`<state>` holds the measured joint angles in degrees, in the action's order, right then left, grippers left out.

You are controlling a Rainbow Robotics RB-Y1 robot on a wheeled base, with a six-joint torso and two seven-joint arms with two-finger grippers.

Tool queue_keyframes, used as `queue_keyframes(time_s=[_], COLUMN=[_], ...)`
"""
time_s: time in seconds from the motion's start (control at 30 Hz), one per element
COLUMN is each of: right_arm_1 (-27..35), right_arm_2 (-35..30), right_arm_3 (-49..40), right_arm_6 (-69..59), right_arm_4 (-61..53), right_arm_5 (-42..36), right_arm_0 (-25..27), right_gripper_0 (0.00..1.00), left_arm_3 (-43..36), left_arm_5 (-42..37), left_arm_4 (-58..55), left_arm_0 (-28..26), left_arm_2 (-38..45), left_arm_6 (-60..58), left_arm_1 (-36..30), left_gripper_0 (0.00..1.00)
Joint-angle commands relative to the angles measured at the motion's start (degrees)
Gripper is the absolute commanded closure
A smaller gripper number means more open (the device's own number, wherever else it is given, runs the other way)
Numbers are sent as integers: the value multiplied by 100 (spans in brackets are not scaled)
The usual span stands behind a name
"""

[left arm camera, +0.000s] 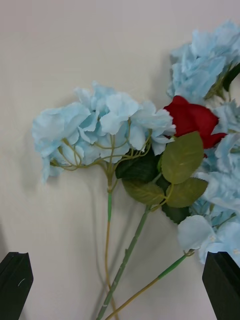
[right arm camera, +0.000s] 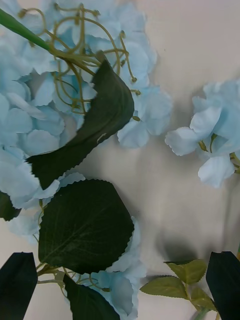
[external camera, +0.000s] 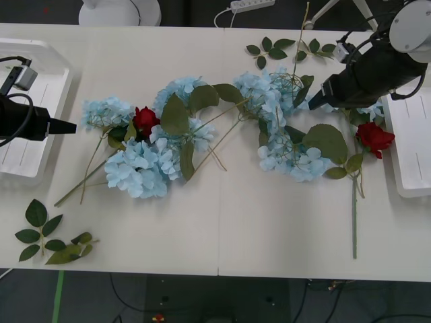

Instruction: Place the red flowers into the right box and the blue flowers into the left box. If a person shows an open palm, hand one flower to the person first, then continue sorting.

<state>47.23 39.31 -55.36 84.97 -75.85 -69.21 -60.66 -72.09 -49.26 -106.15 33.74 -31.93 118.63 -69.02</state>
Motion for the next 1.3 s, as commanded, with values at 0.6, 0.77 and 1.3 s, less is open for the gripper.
queue_keyframes(time_s=[0.6, 0.77, 1.3], right_arm_1=[-618, -767, -1268], right_arm_2=[6, 6, 6], right_arm_3=[1572, 1880, 2680], right_arm_6=[-613, -630, -666], right_arm_4=[1107, 1187, 1310], right_arm_5=[1033, 1156, 1973], right_arm_0=[-166, -166, -166], right_gripper_0=[0, 0, 0], left_arm_3=[1751, 1962, 2683], left_arm_5=[453, 453, 523], left_arm_4=[1166, 1202, 1931], left_arm_0=[1890, 1970, 2198], left_arm_2=[-2019, -2195, -2476], left_arm_6=[-217, -226, -191], left_arm_1=[1259, 1497, 2130], left_gripper_0=[0, 0, 0])
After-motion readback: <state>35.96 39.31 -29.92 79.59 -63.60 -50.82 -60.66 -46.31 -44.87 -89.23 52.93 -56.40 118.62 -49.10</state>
